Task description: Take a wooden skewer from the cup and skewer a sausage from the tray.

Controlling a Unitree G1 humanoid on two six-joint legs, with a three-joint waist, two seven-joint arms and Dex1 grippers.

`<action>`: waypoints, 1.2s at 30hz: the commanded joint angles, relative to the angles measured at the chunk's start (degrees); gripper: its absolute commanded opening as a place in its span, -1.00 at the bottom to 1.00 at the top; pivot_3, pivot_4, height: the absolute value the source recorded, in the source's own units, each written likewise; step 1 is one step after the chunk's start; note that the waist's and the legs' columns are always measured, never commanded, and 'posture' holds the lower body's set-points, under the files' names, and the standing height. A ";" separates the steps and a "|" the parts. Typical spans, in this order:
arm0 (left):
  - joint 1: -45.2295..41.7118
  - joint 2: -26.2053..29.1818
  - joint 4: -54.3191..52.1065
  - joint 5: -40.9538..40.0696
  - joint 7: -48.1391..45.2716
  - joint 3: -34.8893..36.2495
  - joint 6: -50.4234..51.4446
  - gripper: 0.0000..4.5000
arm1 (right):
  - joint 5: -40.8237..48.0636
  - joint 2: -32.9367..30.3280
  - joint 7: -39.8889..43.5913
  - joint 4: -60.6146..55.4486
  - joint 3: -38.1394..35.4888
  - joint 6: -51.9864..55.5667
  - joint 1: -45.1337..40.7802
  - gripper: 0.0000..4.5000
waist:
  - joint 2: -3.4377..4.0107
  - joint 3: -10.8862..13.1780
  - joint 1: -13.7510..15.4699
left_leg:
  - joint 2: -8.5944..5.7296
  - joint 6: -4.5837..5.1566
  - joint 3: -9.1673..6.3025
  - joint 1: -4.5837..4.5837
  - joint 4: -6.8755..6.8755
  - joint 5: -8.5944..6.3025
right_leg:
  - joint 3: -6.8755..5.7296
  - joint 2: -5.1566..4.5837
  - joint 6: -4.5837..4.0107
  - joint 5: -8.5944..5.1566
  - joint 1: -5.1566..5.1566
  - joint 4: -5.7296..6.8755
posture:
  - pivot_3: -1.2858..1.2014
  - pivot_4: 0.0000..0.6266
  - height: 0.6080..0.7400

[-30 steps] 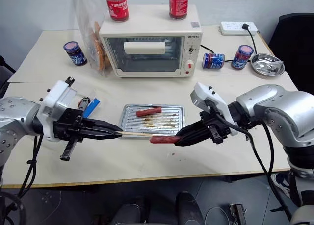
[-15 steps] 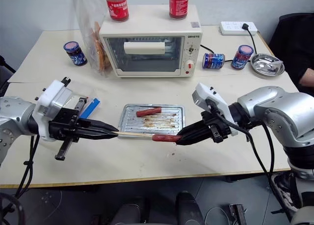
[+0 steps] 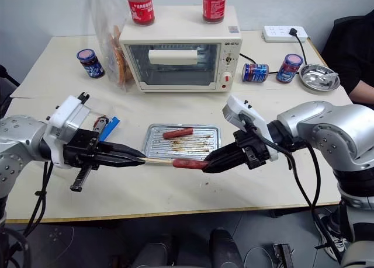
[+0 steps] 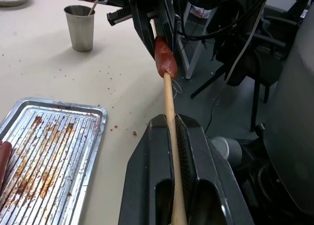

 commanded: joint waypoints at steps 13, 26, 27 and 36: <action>-1.85 -3.98 -1.37 2.49 -0.89 -3.72 -2.03 -1.00 | 5.93 3.73 -4.85 -2.94 -3.94 3.08 -2.52 -0.83 | 0.00 0.00 -0.04 | 0.00 0.00 0.00 -0.01 0.01 0.00 | 0.00 0.00 0.00 0.00 -0.02 0.02 | 0.03 -0.52 1.00; 0.29 -2.05 0.52 4.95 -3.64 -3.81 -4.02 -1.00 | 5.13 2.46 -5.74 -2.62 -4.98 2.64 -1.80 -0.02 | 0.00 0.00 -0.02 | 0.00 0.00 0.02 -0.01 0.02 0.00 | 0.01 0.00 0.00 0.00 -0.03 0.04 | 0.03 -0.52 1.00; 0.65 -1.93 0.58 4.99 -3.46 -3.52 -4.04 -1.00 | 4.36 2.06 -5.91 -2.99 -4.93 1.79 -1.55 0.07 | 0.00 0.00 -0.03 | 0.00 0.00 0.02 -0.01 0.02 0.00 | 0.01 0.00 0.00 0.00 -0.03 0.04 | 0.03 -0.52 1.00; 9.96 -3.27 -2.40 1.84 7.42 8.65 -1.60 -1.00 | -1.15 2.07 -13.68 -1.23 -8.82 -3.34 0.84 0.30 | 0.00 0.00 -0.11 | 0.01 0.00 0.02 -0.01 0.01 0.00 | 0.03 0.00 0.00 0.00 -0.05 0.05 | 0.03 -0.52 1.00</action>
